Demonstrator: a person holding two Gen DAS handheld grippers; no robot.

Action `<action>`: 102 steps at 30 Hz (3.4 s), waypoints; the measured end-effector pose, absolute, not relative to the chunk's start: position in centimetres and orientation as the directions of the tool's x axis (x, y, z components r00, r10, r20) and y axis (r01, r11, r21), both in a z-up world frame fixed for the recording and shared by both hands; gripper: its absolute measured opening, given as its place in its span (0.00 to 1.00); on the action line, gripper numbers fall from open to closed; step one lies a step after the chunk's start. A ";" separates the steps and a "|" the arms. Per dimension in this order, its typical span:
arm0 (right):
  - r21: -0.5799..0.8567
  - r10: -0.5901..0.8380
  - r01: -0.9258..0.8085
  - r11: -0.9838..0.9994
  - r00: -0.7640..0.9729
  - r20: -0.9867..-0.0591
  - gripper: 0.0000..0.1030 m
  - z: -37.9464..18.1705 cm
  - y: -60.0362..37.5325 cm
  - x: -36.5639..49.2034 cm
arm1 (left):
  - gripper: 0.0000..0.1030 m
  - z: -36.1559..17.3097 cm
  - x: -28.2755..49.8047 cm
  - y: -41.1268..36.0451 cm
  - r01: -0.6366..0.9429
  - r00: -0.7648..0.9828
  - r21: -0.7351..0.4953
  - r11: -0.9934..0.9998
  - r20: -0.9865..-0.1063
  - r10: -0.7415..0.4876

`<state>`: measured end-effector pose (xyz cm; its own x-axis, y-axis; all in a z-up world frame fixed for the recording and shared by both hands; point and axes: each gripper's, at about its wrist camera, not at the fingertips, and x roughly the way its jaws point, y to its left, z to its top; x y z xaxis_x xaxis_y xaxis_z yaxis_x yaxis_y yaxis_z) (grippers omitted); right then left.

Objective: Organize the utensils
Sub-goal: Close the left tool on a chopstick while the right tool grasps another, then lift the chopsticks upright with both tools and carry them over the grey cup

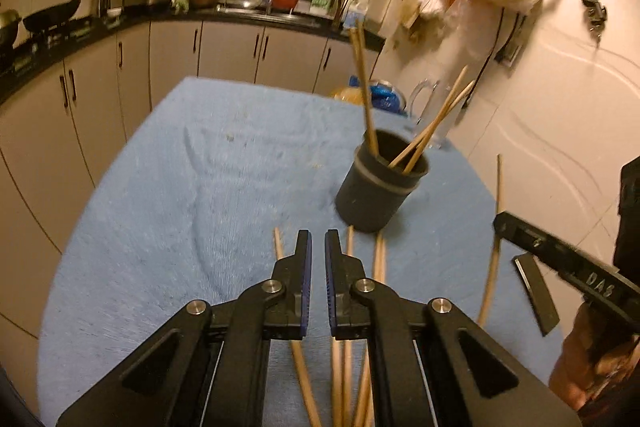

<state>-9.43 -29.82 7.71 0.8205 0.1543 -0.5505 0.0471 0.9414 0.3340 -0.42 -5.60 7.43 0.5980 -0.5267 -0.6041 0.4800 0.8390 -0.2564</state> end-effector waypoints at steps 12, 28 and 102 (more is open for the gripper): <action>0.371 0.174 0.032 0.928 0.843 -0.508 0.07 8.0 -31.1 -11.0 | 0.08 5.4 3.1 -6.9 0.432 0.403 -0.268 0.861 -0.796 -0.451; 0.426 0.203 0.028 0.904 0.851 -0.485 0.07 7.9 -32.6 -11.6 | 0.06 -0.5 7.8 -11.3 0.369 0.243 -0.130 0.920 -0.942 -0.230; 0.480 0.022 0.101 0.871 0.969 -0.244 0.07 19.0 -37.1 -9.9 | 0.06 25.2 3.7 -10.5 0.522 0.667 -0.228 0.822 -0.491 -0.560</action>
<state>-9.93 -37.10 18.96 0.9695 0.0220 -0.2443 0.1012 0.8713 0.4802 3.69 -10.48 25.17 0.6671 -0.5600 -0.4913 0.5219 0.8219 -0.2282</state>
